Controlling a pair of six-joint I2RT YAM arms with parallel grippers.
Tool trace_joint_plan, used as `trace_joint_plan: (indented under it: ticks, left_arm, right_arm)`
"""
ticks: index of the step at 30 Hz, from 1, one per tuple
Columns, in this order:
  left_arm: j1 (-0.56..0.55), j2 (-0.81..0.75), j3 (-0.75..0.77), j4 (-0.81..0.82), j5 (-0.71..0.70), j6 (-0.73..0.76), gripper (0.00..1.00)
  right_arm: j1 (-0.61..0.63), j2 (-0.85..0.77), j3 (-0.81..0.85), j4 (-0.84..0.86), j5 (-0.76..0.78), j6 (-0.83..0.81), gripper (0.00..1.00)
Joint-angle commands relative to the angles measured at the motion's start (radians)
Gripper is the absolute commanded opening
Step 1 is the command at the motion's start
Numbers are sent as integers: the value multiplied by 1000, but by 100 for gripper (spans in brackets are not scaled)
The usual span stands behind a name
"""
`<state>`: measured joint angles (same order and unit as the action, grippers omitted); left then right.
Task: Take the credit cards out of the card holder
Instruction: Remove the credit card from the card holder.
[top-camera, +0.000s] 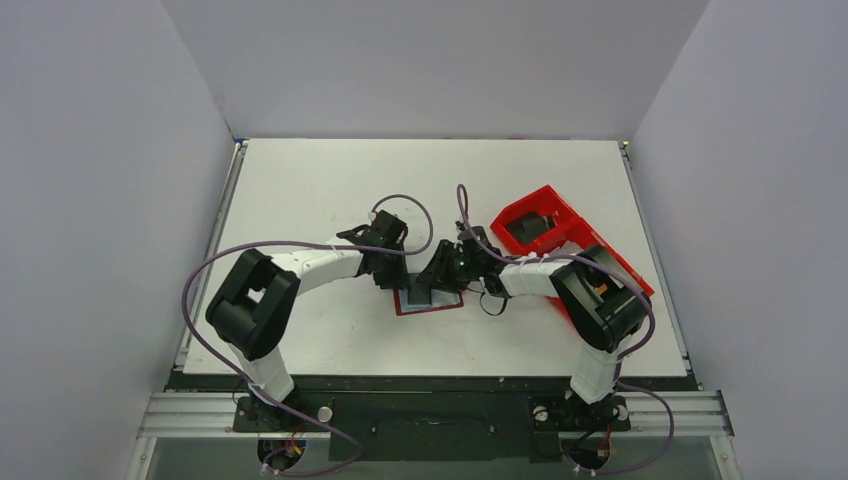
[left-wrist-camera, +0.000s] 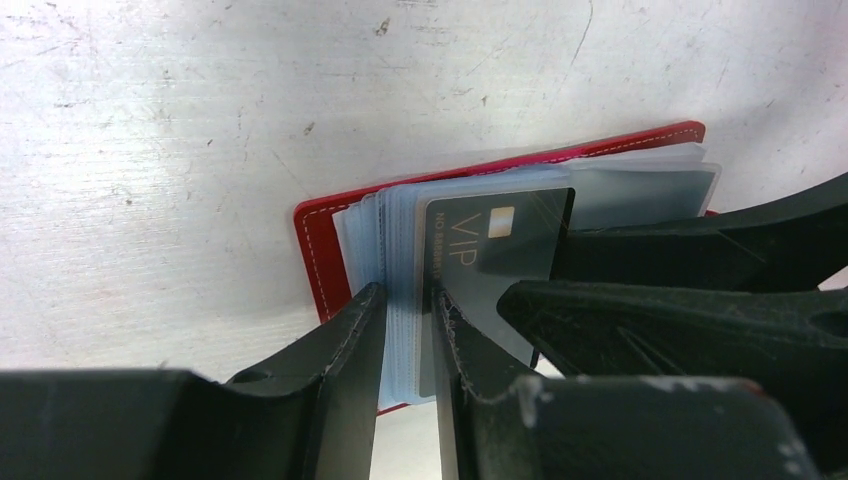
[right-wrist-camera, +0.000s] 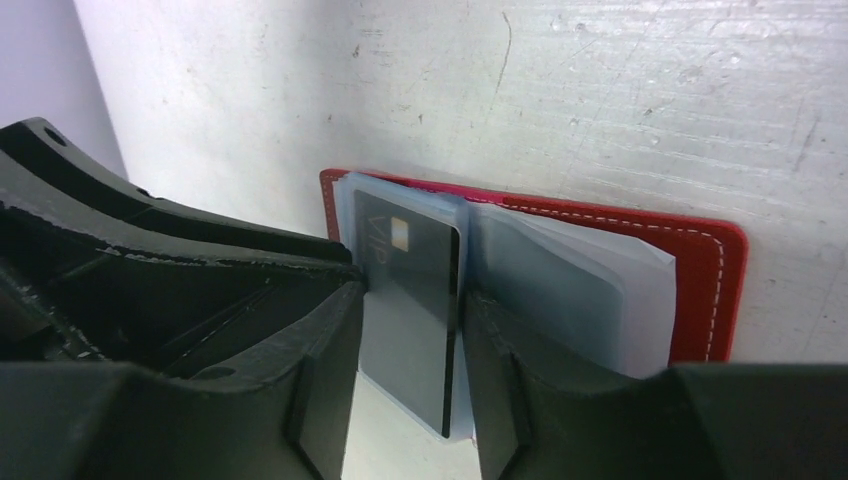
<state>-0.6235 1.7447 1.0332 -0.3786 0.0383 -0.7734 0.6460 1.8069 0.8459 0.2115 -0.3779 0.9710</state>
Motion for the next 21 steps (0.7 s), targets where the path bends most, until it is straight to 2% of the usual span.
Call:
trace_joint_plan:
  ticks: [1, 4, 11, 18, 21]
  left_arm:
    - [-25, 72, 19, -66, -89, 4, 22]
    - [-27, 89, 16, -74, -93, -8, 23]
    - [-27, 85, 7, -74, -99, -20, 23]
    - [-26, 83, 0, -68, -97, -29, 23]
    - [-27, 84, 0, -62, -90, -30, 23]
  right_arm:
    - [-14, 3, -58, 122, -72, 45, 42]
    - [-40, -9, -106, 186, -102, 79, 46]
    - [-100, -3, -182, 351, -165, 157, 46]
    - [-125, 22, -238, 514, -191, 256, 31]
    - [-127, 50, -247, 560, -200, 291, 28]
